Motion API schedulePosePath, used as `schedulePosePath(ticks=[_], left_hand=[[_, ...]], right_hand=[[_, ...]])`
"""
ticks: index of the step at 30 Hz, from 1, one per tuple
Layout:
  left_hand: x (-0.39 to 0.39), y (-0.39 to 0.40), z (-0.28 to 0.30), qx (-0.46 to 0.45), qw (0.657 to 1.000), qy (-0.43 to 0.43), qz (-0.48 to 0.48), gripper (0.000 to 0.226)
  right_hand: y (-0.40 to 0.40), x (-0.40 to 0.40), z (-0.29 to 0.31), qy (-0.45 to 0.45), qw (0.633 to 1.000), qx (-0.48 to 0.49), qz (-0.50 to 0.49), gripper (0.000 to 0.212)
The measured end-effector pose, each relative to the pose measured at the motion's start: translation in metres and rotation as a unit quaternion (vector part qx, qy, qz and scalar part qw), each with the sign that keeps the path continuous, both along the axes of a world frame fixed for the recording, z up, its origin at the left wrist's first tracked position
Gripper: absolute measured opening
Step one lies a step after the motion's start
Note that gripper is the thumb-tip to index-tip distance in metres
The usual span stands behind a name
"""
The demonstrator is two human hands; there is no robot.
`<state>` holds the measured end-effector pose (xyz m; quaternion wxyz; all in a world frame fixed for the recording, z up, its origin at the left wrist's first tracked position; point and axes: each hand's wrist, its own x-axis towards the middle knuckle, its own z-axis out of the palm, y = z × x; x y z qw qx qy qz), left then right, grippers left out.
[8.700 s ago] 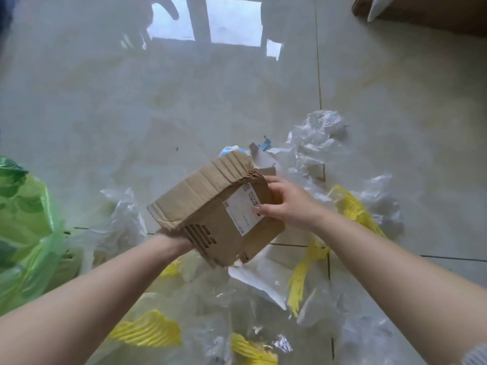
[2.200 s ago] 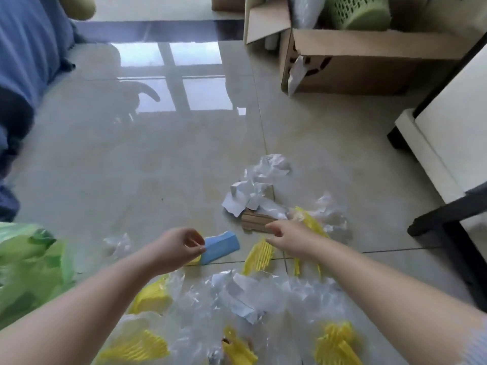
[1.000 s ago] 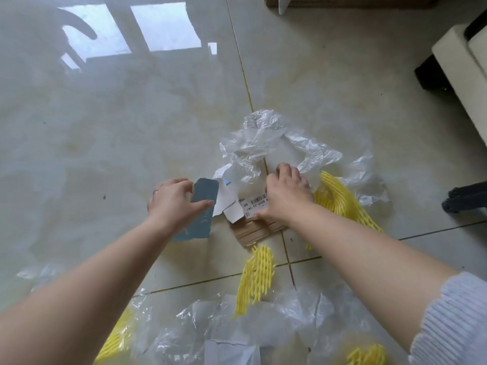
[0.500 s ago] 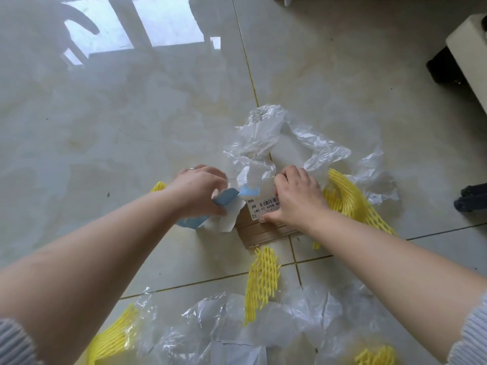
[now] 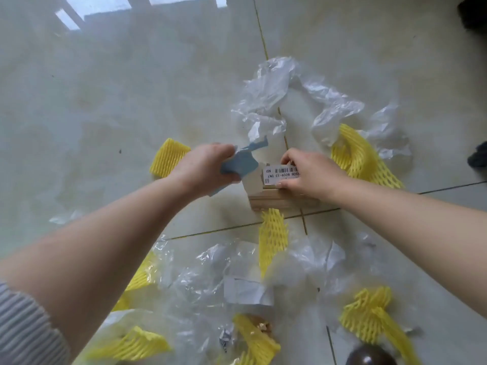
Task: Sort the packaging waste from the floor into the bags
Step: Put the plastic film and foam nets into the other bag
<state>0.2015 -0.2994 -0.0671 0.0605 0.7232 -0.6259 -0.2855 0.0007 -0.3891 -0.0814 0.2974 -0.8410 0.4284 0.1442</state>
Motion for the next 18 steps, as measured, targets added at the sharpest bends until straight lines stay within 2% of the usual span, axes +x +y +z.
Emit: schedulePosePath(ticks=[3, 6, 8, 13, 18], left_hand=[[0.0, 0.019, 0.014, -0.045, 0.995, 0.01, 0.083, 0.039], [0.0, 0.037, 0.039, -0.122, 0.979, 0.002, 0.166, 0.03], [0.004, 0.053, 0.057, -0.152, 0.961, 0.014, 0.229, 0.025], [0.006, 0.109, 0.111, -0.205, 0.902, 0.108, 0.365, 0.045], [0.0, 0.173, 0.149, -0.26, 0.862, 0.152, 0.407, 0.03]], right_hand=[[0.008, -0.006, 0.008, -0.05, 0.998, 0.0, -0.036, 0.028], [0.014, -0.013, 0.031, -0.105, 0.991, 0.002, -0.082, 0.022], [0.02, -0.018, 0.052, -0.123, 0.988, -0.004, -0.096, 0.023], [0.051, -0.037, 0.102, -0.172, 0.976, -0.034, -0.132, 0.025], [0.11, -0.047, 0.121, -0.262, 0.942, 0.071, -0.198, 0.016]])
